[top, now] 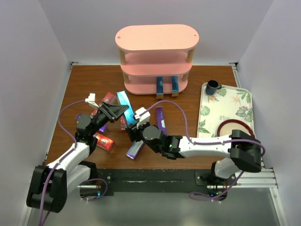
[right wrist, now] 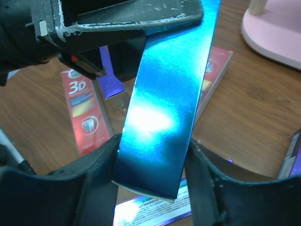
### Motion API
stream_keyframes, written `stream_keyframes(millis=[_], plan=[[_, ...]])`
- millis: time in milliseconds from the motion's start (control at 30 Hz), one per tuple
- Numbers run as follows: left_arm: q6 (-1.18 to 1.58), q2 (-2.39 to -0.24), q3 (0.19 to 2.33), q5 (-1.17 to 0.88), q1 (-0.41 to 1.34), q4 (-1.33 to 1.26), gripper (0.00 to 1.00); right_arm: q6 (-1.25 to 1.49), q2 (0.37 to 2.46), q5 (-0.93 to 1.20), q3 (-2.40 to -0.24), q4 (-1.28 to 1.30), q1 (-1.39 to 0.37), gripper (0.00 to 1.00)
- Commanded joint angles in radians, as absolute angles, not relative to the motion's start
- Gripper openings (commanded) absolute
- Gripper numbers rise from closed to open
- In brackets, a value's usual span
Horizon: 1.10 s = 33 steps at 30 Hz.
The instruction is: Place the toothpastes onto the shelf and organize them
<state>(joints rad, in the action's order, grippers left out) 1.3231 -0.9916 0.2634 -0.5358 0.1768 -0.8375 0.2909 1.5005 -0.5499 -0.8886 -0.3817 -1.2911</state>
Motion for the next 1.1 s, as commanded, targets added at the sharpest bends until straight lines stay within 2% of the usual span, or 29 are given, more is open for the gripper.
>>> stream_keyframes(millis=[0,33,100,233,333,367,400,500,533,600,733,1067], plan=[[1.338,-0.969,0.262,-0.534,0.173,-0.904,0.41,0.284,1.500,-0.607,-0.933,-0.451,-1.301,0.42],[1.325,-0.969,0.264,-0.540,0.172,-0.894,0.44,0.287,1.500,-0.609,-0.934,-0.448,-1.301,0.35],[1.296,-0.959,0.274,-0.540,0.172,-0.847,0.51,0.287,1.503,-0.618,-0.942,-0.434,-1.301,0.28],[1.098,-0.917,0.353,-0.506,0.169,-0.622,0.75,0.294,1.508,-0.630,-0.954,-0.388,-1.301,0.16],[0.894,-0.861,0.474,-0.407,0.166,-0.347,0.93,0.311,1.511,-0.649,-0.957,-0.344,-1.299,0.14],[0.831,-0.833,0.517,-0.362,0.166,-0.263,0.96,0.311,1.514,-0.663,-0.960,-0.327,-1.299,0.14],[0.769,-0.821,0.608,-0.309,0.166,-0.100,0.97,0.311,1.514,-0.672,-0.963,-0.316,-1.299,0.14],[0.553,-0.790,0.766,-0.079,0.167,0.160,1.00,0.311,1.537,-0.707,-0.997,-0.253,-1.290,0.14],[0.469,-0.785,0.797,0.036,0.169,0.204,1.00,0.317,1.554,-0.715,-1.005,-0.241,-1.286,0.14],[0.402,-0.769,0.856,0.139,0.179,0.291,1.00,0.337,1.574,-0.727,-1.034,-0.197,-1.261,0.14],[0.302,-0.713,0.858,0.380,0.218,0.341,1.00,0.396,1.627,-0.729,-1.080,-0.137,-1.204,0.14],[0.273,-0.591,0.703,0.499,0.311,0.288,1.00,0.426,1.853,-0.775,-1.290,-0.061,-1.046,0.16]])
